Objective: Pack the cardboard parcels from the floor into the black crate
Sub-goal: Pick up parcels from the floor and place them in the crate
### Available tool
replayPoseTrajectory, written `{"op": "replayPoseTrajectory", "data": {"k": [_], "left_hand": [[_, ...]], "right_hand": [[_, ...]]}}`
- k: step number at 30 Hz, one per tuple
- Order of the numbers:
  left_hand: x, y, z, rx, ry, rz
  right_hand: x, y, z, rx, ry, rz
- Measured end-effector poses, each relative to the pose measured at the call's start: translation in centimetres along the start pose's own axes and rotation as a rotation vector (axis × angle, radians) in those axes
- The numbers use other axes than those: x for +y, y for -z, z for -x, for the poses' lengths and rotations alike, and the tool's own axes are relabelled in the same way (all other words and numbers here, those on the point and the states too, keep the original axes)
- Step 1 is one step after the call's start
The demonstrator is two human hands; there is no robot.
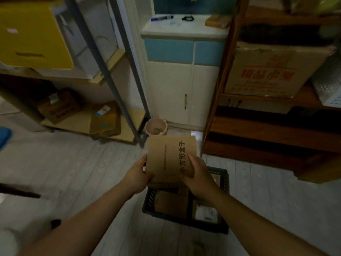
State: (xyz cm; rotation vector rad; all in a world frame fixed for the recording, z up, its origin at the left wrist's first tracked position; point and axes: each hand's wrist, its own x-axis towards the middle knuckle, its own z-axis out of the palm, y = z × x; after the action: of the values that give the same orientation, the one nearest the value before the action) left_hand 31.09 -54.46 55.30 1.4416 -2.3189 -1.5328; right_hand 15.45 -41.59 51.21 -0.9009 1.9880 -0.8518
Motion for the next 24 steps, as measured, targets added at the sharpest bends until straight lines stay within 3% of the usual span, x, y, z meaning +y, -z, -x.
{"op": "replayPoseTrajectory", "data": {"k": [7, 13, 19, 24], "left_hand": [[-11.4, -3.6, -9.2, -0.157, 0.076, -0.144], [-24.6, -9.7, -15.4, -0.274, 0.069, -0.298], [-34.5, -14.6, -18.0, -0.308, 0.068, -0.499], [-38.4, -16.4, -19.2, -0.356, 0.01, -0.734]], "right_hand": [[7.8, -9.0, -5.9, 0.037, -0.099, -0.086], [18.7, -19.5, -10.0, 0.035, -0.19, -0.048], [26.6, -25.9, -12.1, -0.078, -0.295, -0.029], [29.5, -27.8, -13.7, -0.169, -0.32, 0.064]]}}
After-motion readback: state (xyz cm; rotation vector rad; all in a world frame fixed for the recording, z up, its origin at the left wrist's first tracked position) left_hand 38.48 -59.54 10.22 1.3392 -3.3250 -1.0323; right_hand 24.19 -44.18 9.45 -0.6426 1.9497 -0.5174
